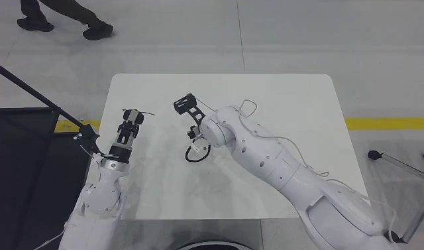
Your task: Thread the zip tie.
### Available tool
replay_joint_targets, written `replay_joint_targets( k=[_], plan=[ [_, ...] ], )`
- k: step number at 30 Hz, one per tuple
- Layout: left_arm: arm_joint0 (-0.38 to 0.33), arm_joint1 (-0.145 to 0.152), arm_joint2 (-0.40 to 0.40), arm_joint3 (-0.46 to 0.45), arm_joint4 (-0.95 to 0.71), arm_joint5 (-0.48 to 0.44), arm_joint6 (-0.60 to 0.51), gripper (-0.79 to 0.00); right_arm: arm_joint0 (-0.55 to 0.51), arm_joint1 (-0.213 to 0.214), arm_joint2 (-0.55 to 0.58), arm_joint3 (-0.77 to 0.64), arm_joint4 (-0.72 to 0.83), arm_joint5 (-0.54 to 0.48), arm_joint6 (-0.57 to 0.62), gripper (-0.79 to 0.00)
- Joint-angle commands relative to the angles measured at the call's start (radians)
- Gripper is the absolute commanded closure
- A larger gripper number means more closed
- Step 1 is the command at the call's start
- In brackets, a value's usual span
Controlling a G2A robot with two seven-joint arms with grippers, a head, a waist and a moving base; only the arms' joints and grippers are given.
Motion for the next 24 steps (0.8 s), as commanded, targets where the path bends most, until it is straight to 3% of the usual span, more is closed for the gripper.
replay_joint_targets(
  k=[1, 12, 15, 24],
  plan=[
    [0.000, 0.000, 0.000, 0.000, 0.000, 0.000, 0.000, 0.000, 0.003, -0.008, -0.001, 0.017, 0.004, -0.002, 0.001, -0.348],
    [0.000, 0.000, 0.000, 0.000, 0.000, 0.000, 0.000, 0.000, 0.009, -0.045, 0.002, 0.090, 0.002, -0.017, 0.000, -0.277],
    [0.000, 0.000, 0.000, 0.000, 0.000, 0.000, 0.000, 0.000, 0.010, -0.053, 0.005, 0.101, -0.002, -0.017, -0.001, -0.209],
    [0.000, 0.000, 0.000, 0.000, 0.000, 0.000, 0.000, 0.000, 0.008, -0.069, 0.016, 0.105, -0.036, -0.005, 0.001, -0.185]
  ],
)
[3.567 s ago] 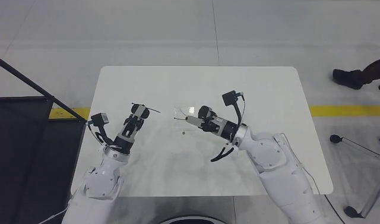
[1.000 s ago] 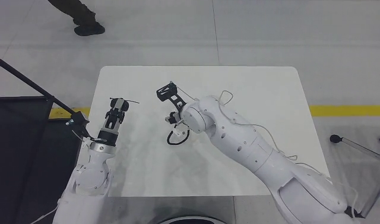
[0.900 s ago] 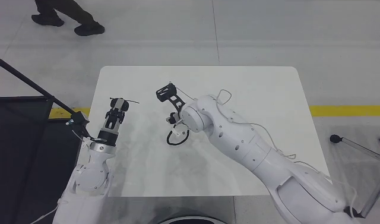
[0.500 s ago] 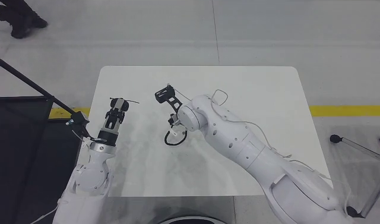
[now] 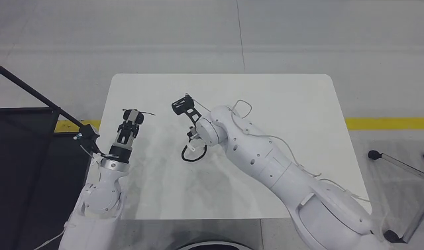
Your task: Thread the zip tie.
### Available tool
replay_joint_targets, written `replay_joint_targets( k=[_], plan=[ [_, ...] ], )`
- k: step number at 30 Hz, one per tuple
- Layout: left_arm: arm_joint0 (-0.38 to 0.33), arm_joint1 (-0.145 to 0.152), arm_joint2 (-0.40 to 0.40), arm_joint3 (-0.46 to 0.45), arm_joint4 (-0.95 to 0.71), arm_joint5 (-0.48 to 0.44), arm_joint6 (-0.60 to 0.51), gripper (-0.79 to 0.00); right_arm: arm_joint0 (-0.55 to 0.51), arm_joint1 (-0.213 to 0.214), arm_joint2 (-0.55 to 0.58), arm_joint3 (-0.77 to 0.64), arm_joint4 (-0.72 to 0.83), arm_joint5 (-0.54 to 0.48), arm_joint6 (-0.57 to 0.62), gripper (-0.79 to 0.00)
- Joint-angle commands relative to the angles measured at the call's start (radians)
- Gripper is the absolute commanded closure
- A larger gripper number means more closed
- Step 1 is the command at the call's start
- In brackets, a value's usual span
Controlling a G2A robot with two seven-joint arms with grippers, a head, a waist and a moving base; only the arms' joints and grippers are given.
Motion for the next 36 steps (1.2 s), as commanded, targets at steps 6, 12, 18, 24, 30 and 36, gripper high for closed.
replay_joint_targets(
  k=[6, 12, 18, 24, 30, 36],
  plan=[
    [0.000, 0.000, 0.000, 0.000, 0.000, 0.000, 0.000, 0.000, -0.010, -0.003, 0.019, -0.014, -0.029, 0.007, 0.004, -0.043],
    [0.000, 0.000, 0.000, 0.000, 0.000, 0.000, 0.000, 0.000, -0.022, 0.000, 0.041, -0.034, -0.057, 0.011, 0.006, 0.000],
    [0.000, 0.000, 0.000, 0.000, 0.000, 0.000, 0.000, 0.000, -0.037, 0.005, 0.065, -0.064, -0.089, 0.011, 0.017, 0.000],
    [0.000, 0.000, 0.000, 0.000, 0.000, 0.000, 0.000, 0.000, -0.056, 0.013, 0.090, -0.108, -0.129, 0.015, 0.030, 0.000],
    [0.000, 0.000, 0.000, 0.000, 0.000, 0.000, 0.000, 0.000, -0.090, 0.034, 0.141, -0.201, -0.192, 0.037, 0.014, 0.000],
    [-0.025, 0.001, 0.022, 0.006, 0.012, 0.017, -0.058, 0.000, -0.169, 0.085, 0.256, -0.395, -0.286, 0.003, -0.002, 0.000]
  ],
)
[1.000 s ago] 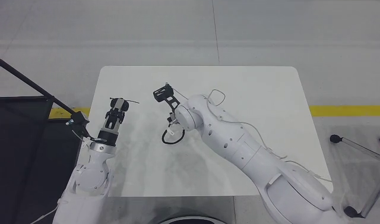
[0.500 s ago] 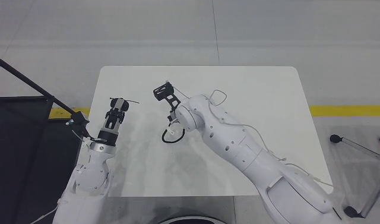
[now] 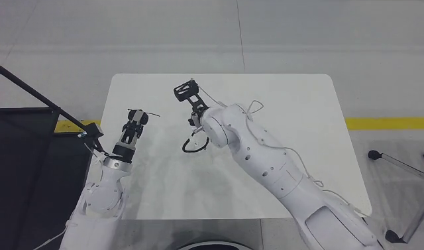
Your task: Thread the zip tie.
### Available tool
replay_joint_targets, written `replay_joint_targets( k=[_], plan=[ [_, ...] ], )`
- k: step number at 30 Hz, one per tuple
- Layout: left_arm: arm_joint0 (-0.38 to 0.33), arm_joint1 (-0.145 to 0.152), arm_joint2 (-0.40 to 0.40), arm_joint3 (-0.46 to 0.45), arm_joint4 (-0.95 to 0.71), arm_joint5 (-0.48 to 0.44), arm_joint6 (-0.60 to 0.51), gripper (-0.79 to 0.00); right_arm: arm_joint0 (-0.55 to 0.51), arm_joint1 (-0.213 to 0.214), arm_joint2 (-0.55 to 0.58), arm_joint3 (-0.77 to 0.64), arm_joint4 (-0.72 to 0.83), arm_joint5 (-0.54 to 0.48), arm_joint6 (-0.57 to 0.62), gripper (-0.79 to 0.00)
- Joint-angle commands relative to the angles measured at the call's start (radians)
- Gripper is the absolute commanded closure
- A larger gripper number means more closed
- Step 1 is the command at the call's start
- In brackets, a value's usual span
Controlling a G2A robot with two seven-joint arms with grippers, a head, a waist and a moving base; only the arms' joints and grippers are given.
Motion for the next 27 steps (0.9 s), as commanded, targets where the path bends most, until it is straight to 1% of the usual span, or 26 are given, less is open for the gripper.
replay_joint_targets(
  k=[1, 4, 8, 12, 15, 17, 20, 27],
  plan=[
    [-0.018, 0.001, 0.004, 0.013, -0.012, 0.000, -0.030, 0.000, -0.039, 0.020, 0.048, -0.090, -0.033, -0.027, -0.003, 0.000],
    [-0.050, 0.004, 0.009, 0.038, -0.048, -0.022, -0.108, 0.000, -0.113, 0.052, 0.128, -0.240, -0.062, -0.119, -0.012, 0.000],
    [-0.092, 0.011, 0.017, 0.067, -0.032, -0.055, -0.218, 0.000, -0.219, 0.092, 0.253, -0.408, -0.019, -0.319, -0.042, 0.000],
    [-0.132, 0.017, 0.038, 0.084, -0.040, -0.089, -0.340, 0.000, -0.308, 0.121, 0.365, -0.518, 0.073, -0.494, -0.063, 0.000],
    [-0.163, 0.022, 0.056, 0.092, -0.049, -0.102, -0.428, 0.000, -0.352, 0.137, 0.428, -0.574, 0.143, -0.597, -0.078, 0.000],
    [-0.186, 0.023, 0.065, 0.099, -0.052, -0.104, -0.453, 0.000, -0.378, 0.145, 0.462, -0.601, 0.196, -0.662, -0.095, 0.000],
    [-0.215, 0.023, 0.080, 0.096, -0.041, -0.096, -0.446, 0.000, -0.416, 0.157, 0.509, -0.634, 0.258, -0.718, -0.116, 0.000],
    [-0.218, 0.023, 0.082, 0.094, -0.037, -0.093, -0.436, 0.000, -0.425, 0.160, 0.517, -0.640, 0.268, -0.716, -0.117, 0.000]
  ],
)
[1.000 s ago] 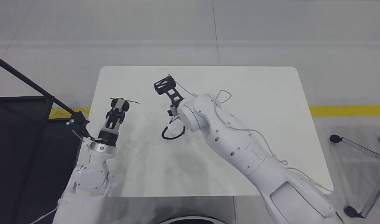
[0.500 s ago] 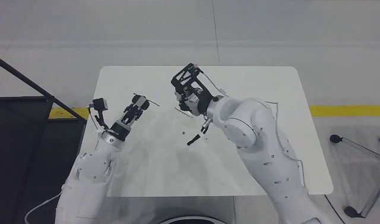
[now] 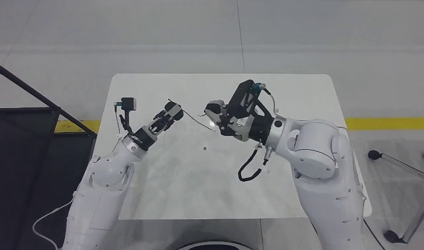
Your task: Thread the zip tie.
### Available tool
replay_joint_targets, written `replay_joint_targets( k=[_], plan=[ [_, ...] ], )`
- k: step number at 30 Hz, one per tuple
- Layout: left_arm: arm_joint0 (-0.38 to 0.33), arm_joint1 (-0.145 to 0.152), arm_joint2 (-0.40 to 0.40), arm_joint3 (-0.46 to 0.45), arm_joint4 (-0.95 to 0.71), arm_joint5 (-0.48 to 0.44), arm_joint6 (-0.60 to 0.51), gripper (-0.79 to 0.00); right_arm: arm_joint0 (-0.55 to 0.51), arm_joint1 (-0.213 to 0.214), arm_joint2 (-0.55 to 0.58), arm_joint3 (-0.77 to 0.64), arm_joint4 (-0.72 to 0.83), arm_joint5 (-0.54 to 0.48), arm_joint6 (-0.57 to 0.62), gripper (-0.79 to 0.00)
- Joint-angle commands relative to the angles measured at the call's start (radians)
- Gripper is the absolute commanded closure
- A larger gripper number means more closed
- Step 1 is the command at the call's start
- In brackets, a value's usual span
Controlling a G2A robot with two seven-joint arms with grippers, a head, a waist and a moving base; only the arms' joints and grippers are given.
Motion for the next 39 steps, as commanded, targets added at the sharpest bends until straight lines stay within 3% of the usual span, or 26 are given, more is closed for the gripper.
replay_joint_targets(
  k=[1, 7, 10, 15, 21, 26, 31, 39],
  plan=[
    [0.000, 0.000, 0.000, 0.000, 0.000, 0.000, 0.000, 0.000, 0.000, 0.000, 0.000, 0.000, 0.000, 0.000, 0.000, 0.000],
    [0.000, 0.000, 0.000, 0.000, 0.000, 0.000, 0.000, 0.000, 0.000, 0.000, 0.000, 0.000, 0.000, 0.000, 0.000, 0.000],
    [-0.015, 0.003, 0.022, -0.004, 0.006, 0.001, -0.059, 0.000, -0.012, 0.004, 0.014, 0.005, 0.014, -0.013, -0.056, 0.000],
    [-0.085, 0.014, 0.045, 0.040, -0.075, -0.052, -0.269, 0.000, 0.006, 0.019, 0.053, 0.018, 0.108, -0.123, -0.067, 0.000],
    [-0.164, 0.028, 0.076, 0.097, -0.231, -0.119, -0.538, 0.000, 0.064, 0.042, 0.067, 0.046, 0.246, -0.247, 0.023, 0.000],
    [-0.202, 0.038, 0.097, 0.128, -0.267, -0.138, -0.663, 0.000, 0.113, 0.062, 0.051, 0.048, 0.309, -0.283, 0.099, 0.000],
    [-0.216, 0.042, 0.096, 0.146, -0.257, -0.131, -0.650, 0.000, 0.161, 0.098, 0.010, 0.042, 0.316, -0.240, 0.143, 0.000],
    [-0.214, 0.042, 0.097, 0.145, -0.256, -0.129, -0.643, 0.000, 0.161, 0.098, 0.010, 0.042, 0.316, -0.240, 0.143, 0.000]
  ],
)
